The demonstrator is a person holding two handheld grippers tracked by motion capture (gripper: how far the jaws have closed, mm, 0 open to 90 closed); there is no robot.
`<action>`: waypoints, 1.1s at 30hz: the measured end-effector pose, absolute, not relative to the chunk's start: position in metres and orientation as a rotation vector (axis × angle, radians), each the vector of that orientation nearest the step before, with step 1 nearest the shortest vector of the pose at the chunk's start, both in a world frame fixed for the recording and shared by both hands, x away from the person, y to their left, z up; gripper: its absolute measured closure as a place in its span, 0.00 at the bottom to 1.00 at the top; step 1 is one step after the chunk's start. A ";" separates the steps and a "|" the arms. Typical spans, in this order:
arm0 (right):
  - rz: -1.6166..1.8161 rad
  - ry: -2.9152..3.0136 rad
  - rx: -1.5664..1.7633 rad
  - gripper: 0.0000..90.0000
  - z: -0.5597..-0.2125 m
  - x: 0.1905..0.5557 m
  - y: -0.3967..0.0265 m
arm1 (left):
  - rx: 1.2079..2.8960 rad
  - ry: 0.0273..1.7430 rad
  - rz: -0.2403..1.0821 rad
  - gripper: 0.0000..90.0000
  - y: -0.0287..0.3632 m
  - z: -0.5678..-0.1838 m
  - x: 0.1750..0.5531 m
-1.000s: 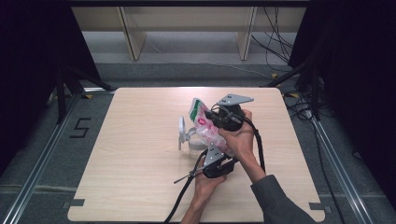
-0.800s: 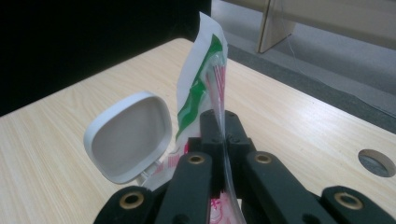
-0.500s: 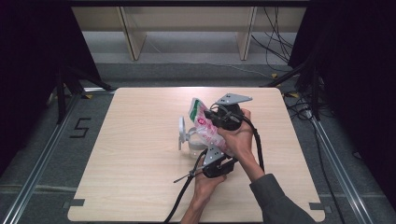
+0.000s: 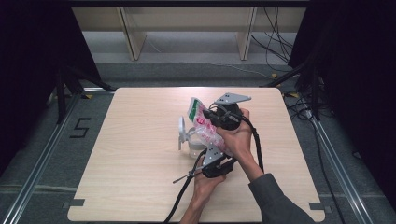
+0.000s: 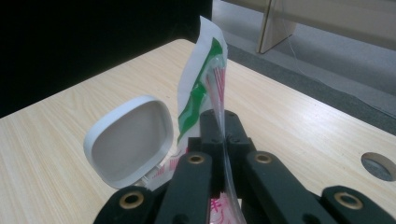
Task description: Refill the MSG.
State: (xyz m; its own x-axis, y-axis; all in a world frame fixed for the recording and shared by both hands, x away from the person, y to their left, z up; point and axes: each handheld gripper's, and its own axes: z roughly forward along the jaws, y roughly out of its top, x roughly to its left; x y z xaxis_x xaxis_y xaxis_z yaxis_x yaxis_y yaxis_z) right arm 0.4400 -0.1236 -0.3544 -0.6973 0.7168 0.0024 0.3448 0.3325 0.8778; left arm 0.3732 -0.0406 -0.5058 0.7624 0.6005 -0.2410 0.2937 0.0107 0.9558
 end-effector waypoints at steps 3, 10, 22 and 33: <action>1.333 2.223 0.949 1.00 -0.354 0.440 -0.122 | 1.593 0.730 0.285 0.82 -0.040 -0.505 0.373; 1.326 2.223 0.944 1.00 -0.354 0.440 -0.124 | 1.594 0.730 0.284 0.82 -0.040 -0.505 0.373; 1.336 2.215 0.955 1.00 -0.355 0.439 -0.124 | 1.596 0.731 0.286 0.83 -0.040 -0.505 0.373; 1.344 2.213 0.960 1.00 -0.353 0.439 -0.122 | 1.596 0.727 0.292 0.83 -0.038 -0.503 0.373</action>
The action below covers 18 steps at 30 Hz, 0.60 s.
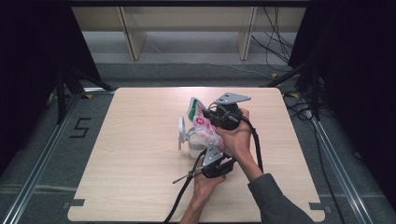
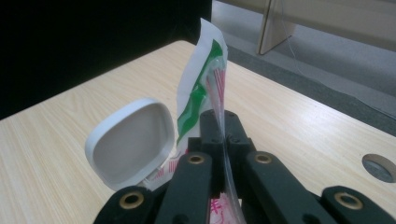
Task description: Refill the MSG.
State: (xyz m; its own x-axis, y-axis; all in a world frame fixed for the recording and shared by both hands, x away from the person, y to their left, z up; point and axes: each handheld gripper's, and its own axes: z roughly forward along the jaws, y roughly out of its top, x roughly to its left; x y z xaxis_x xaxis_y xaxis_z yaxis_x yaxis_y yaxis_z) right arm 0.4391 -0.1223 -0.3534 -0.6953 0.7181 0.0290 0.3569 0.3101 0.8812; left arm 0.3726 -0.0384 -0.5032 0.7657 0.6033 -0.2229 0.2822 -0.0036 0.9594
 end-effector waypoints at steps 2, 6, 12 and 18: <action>1.320 2.226 0.940 1.00 -0.355 0.440 -0.121 | 1.590 0.727 0.288 0.83 -0.040 -0.504 0.372; 1.329 2.212 0.927 1.00 -0.354 0.441 -0.122 | 1.597 0.722 0.292 0.83 -0.038 -0.503 0.373; 1.347 2.214 0.924 1.00 -0.355 0.442 -0.121 | 1.593 0.725 0.291 0.83 -0.038 -0.503 0.372; 1.317 2.218 0.944 1.00 -0.356 0.441 -0.119 | 1.590 0.724 0.289 0.83 -0.038 -0.504 0.373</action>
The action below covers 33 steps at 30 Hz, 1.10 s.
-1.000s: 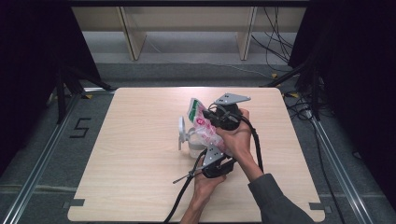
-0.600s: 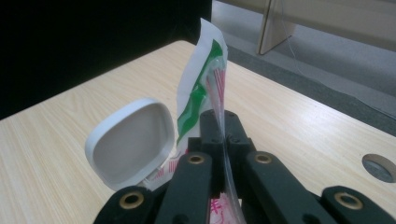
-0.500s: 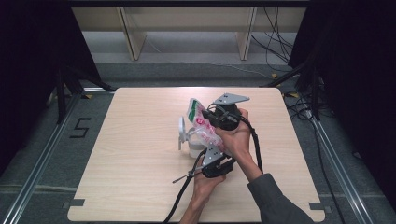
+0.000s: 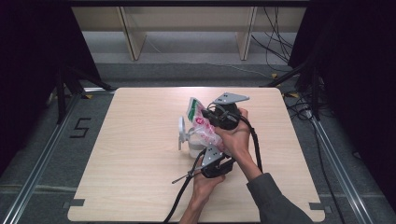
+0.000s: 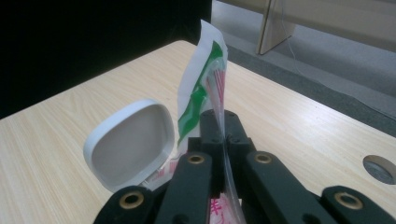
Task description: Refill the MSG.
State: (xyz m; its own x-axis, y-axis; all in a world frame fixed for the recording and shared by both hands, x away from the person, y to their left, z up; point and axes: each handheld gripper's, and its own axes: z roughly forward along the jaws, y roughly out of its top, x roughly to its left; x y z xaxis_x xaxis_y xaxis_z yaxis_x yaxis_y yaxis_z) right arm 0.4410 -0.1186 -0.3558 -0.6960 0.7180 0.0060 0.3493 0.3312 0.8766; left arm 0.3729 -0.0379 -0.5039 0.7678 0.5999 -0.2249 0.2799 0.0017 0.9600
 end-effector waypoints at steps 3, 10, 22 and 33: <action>1.315 2.228 0.957 1.00 -0.355 0.439 -0.117 | 1.585 0.720 0.302 0.83 -0.038 -0.503 0.371; 1.330 2.197 0.941 1.00 -0.356 0.441 -0.117 | 1.588 0.721 0.296 0.83 -0.037 -0.503 0.372; 1.339 2.210 0.956 1.00 -0.357 0.442 -0.116 | 1.594 0.722 0.299 0.83 -0.036 -0.502 0.371; 1.314 2.221 0.962 1.00 -0.356 0.444 -0.116 | 1.582 0.721 0.293 0.83 -0.035 -0.501 0.371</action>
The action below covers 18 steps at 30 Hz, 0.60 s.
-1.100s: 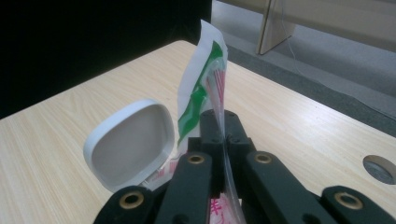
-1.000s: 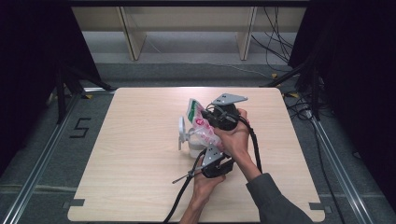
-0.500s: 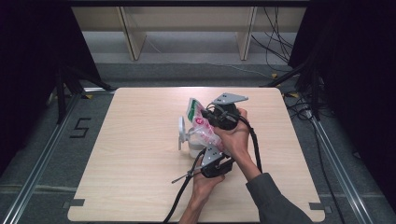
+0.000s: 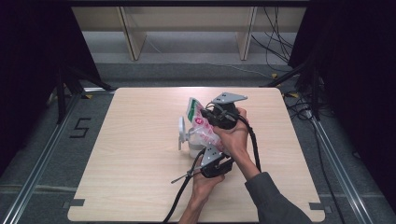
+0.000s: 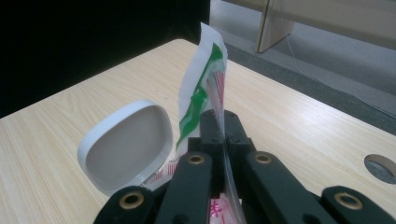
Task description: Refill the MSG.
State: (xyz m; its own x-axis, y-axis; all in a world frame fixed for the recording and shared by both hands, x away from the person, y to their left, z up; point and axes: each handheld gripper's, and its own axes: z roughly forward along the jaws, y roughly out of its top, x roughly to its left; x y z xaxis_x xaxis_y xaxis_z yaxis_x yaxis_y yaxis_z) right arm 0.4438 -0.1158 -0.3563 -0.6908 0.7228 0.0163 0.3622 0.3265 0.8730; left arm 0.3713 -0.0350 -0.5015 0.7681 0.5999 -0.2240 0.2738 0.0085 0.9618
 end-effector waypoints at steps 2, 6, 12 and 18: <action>1.321 2.214 0.956 1.00 -0.356 0.445 -0.116 | 1.579 0.722 0.290 0.83 -0.035 -0.501 0.372; 1.311 2.218 0.957 1.00 -0.355 0.445 -0.115 | 1.572 0.725 0.266 0.83 -0.033 -0.500 0.371; 1.325 2.194 0.955 1.00 -0.356 0.446 -0.114 | 1.559 0.723 0.262 0.83 -0.033 -0.500 0.371; 1.312 2.216 0.956 1.00 -0.354 0.447 -0.115 | 1.559 0.716 0.270 0.83 -0.032 -0.500 0.372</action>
